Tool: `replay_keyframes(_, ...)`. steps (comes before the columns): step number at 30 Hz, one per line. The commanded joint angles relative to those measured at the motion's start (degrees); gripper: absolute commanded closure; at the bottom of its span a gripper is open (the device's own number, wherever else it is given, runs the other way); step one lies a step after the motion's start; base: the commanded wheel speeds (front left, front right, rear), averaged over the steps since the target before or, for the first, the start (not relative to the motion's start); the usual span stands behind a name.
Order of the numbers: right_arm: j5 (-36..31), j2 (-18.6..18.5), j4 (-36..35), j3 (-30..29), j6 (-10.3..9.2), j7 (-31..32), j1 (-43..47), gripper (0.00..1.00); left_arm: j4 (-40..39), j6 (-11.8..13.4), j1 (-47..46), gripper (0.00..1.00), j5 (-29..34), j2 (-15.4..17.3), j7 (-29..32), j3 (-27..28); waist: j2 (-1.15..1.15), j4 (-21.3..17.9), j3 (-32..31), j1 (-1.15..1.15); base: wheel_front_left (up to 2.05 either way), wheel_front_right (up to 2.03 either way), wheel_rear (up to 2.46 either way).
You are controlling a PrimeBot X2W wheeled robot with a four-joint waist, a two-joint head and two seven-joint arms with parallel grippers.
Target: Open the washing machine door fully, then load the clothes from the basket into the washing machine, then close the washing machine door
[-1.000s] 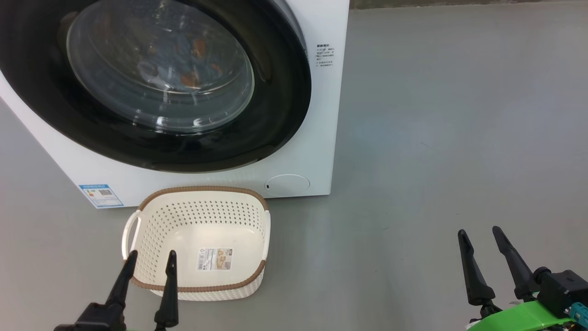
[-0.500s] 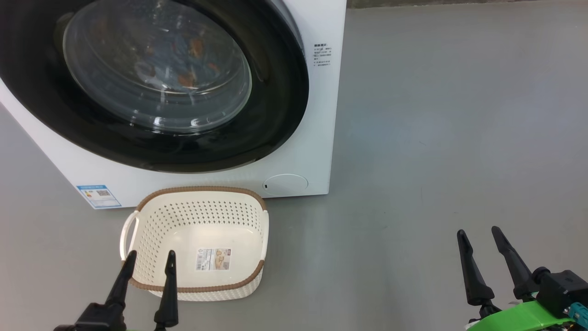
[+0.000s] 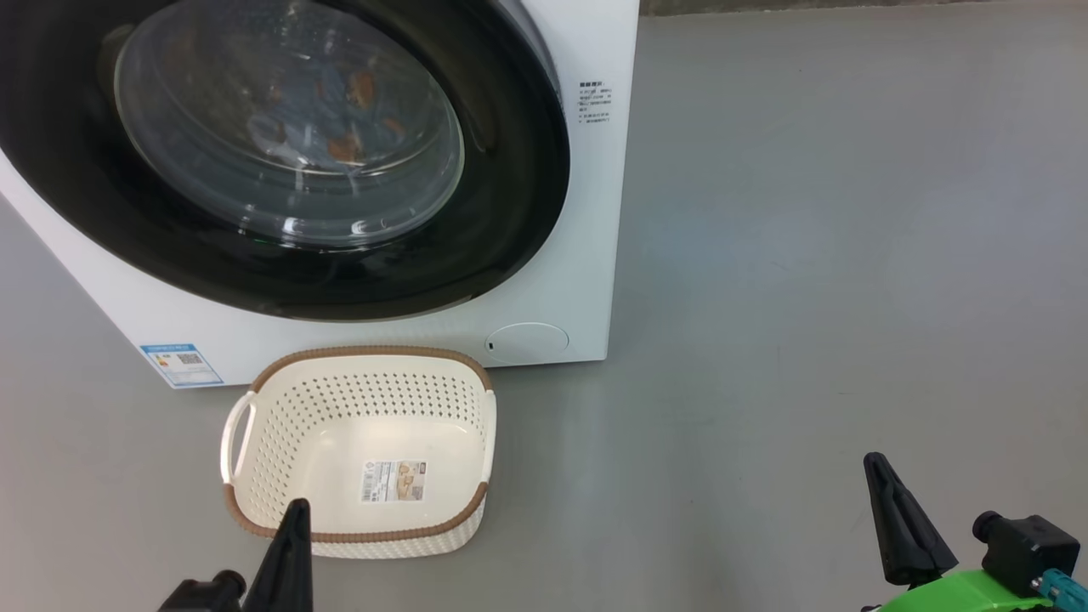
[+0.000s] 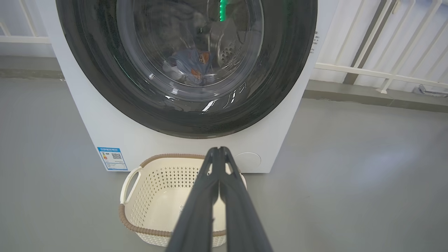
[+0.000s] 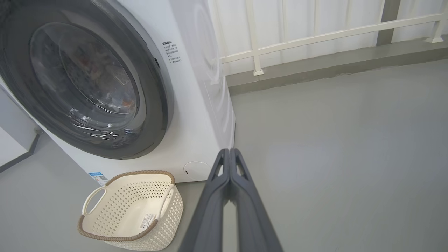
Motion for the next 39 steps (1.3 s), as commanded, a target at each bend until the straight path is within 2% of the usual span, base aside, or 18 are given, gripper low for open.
replay_keyframes(1,2.4,-0.3,-1.1,0.1,-0.01,0.3,-0.5,1.0,-1.0,-0.5,-1.2,1.0,-2.0,0.7,0.4,0.9,0.0,0.0,-0.1,-0.02,0.0,0.0,0.0)
replay_keyframes(5,5.0,-0.4,-0.7,0.2,-0.02,0.7,-0.9,1.0,-0.6,-0.8,-1.5,1.0,-4.6,0.7,0.9,1.3,0.0,-0.1,0.0,-0.12,0.0,0.0,0.0)
replay_keyframes(39,27.0,-0.9,2.5,0.3,-0.06,4.4,-3.6,1.0,1.7,-3.4,-3.9,1.0,-26.6,0.4,5.2,5.2,0.0,-0.8,-0.8,-0.12,0.0,0.0,0.0)
